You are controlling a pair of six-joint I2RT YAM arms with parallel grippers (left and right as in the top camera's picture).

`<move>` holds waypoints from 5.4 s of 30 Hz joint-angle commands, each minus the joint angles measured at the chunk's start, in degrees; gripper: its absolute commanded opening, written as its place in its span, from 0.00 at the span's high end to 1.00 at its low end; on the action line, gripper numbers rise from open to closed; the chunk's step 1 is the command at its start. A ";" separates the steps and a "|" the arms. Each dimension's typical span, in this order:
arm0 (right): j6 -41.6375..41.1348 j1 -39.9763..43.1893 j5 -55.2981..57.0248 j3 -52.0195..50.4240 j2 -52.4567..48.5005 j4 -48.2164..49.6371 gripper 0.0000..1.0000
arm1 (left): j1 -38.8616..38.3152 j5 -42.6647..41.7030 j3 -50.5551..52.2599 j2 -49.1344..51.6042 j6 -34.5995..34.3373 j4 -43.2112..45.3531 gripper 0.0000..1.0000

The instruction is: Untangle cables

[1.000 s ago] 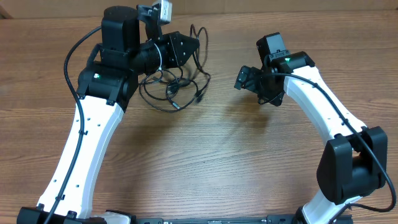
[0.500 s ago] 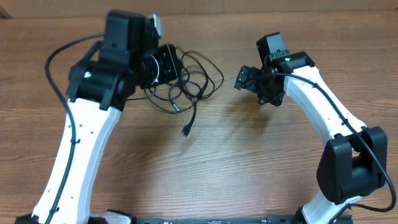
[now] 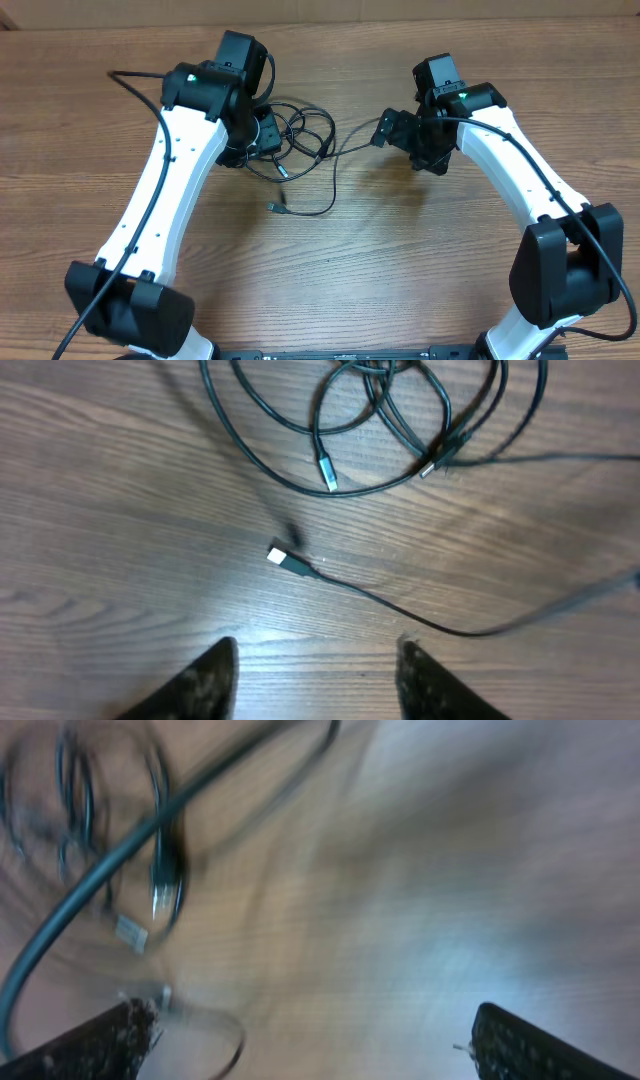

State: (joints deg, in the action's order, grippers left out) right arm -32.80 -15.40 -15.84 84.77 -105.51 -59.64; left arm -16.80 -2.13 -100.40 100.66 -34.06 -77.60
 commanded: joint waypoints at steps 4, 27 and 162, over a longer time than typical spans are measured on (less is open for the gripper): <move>-0.13 1.25 -12.55 0.76 -0.04 -3.63 0.00 | -0.13 -11.93 0.55 5.60 11.47 0.68 0.37; 13.16 31.08 -15.74 0.76 -0.04 -10.64 0.00 | -15.08 -27.80 0.61 17.18 23.54 13.38 0.01; -4.24 4.85 -53.29 0.81 20.57 12.87 0.96 | -13.86 21.86 -35.71 -6.62 -7.08 -5.53 0.57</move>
State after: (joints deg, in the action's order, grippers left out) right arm -26.52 -10.28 -65.21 85.27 -85.14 -47.37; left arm -30.98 17.89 -135.50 92.84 -42.96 -81.62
